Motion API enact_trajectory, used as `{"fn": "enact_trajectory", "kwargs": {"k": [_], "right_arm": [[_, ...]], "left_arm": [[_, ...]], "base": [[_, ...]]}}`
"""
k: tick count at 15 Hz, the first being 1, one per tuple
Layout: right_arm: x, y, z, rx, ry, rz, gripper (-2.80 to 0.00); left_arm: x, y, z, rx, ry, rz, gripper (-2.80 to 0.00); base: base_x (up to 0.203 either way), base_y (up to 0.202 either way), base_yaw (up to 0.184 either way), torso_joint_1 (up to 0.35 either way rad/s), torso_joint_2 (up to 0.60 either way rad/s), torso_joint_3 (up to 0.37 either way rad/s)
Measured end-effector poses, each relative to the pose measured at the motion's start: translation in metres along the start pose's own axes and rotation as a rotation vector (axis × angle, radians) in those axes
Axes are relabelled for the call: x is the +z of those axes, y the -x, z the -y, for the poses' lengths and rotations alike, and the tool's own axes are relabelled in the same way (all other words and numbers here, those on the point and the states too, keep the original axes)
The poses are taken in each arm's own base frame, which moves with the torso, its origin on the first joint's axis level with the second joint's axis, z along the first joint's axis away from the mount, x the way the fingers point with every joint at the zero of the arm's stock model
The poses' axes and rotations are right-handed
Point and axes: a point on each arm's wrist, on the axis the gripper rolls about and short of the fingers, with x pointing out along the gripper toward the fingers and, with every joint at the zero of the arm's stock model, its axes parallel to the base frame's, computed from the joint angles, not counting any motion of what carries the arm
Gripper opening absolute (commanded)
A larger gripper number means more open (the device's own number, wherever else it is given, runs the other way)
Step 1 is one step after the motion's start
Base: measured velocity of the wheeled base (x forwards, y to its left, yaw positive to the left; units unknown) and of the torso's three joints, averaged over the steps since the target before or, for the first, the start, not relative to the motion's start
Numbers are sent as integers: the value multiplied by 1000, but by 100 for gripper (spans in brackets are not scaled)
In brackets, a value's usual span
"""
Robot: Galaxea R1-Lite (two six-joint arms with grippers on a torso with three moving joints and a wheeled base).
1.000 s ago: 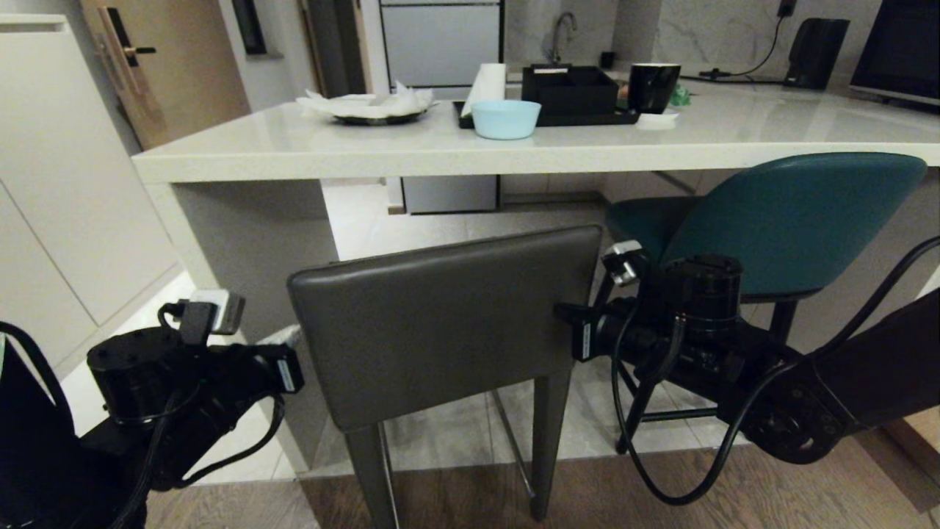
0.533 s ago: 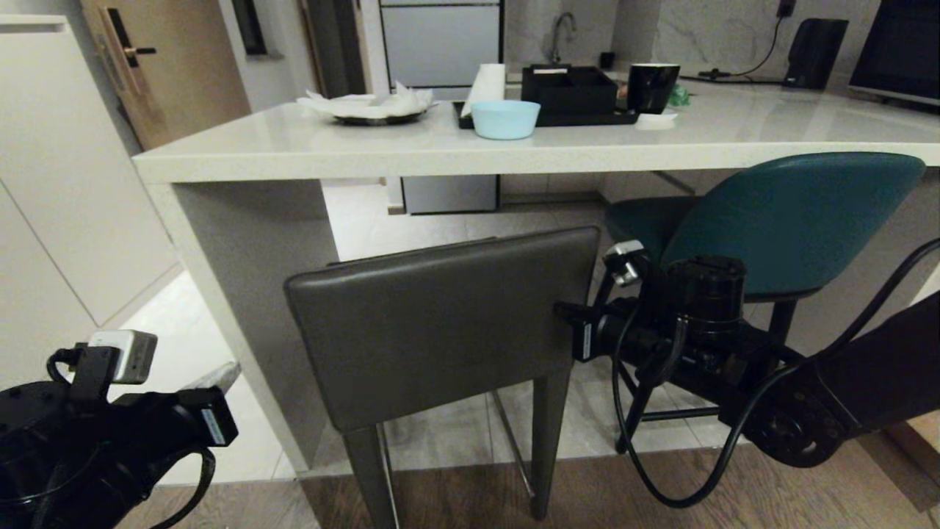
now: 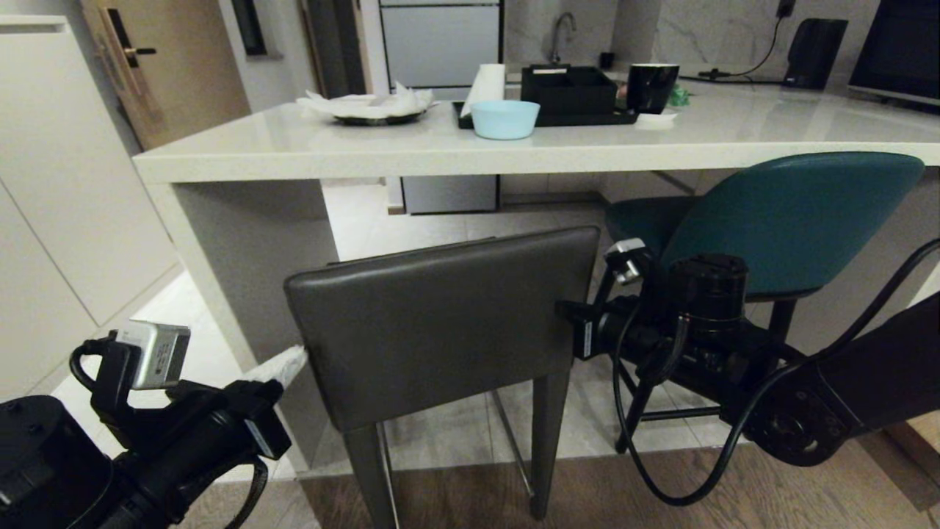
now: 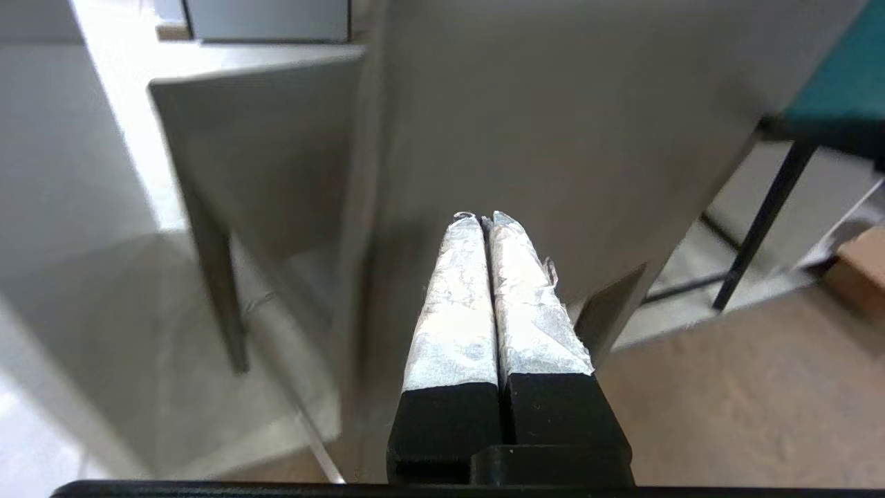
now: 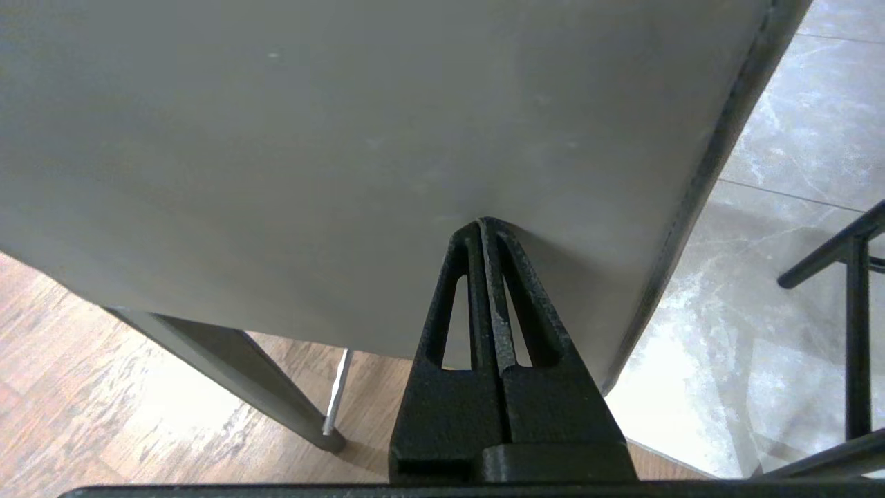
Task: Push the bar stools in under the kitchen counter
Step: Push the gray chair back under the dining table
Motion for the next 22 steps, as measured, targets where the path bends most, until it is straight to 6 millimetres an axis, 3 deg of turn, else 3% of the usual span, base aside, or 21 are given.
{"fn": "enact_trajectory", "kwargs": {"k": [4,10,22], "right_arm": [[0,0,0,-1,0,0,-280],[2,0,0,0,4,7,-280],[2,0,-1,5,4,10,-280]], "left_arm": [[2,-29,4,-9,-2,21,-280],[-17,-70,-20,95,-41,-32,-280],[-23,-74,-26,114,-48,-55,-280]], "base": [[0,0,0,0,0,0],[112,0,1,1,0,1],[176,0,1,3,4,1]]}}
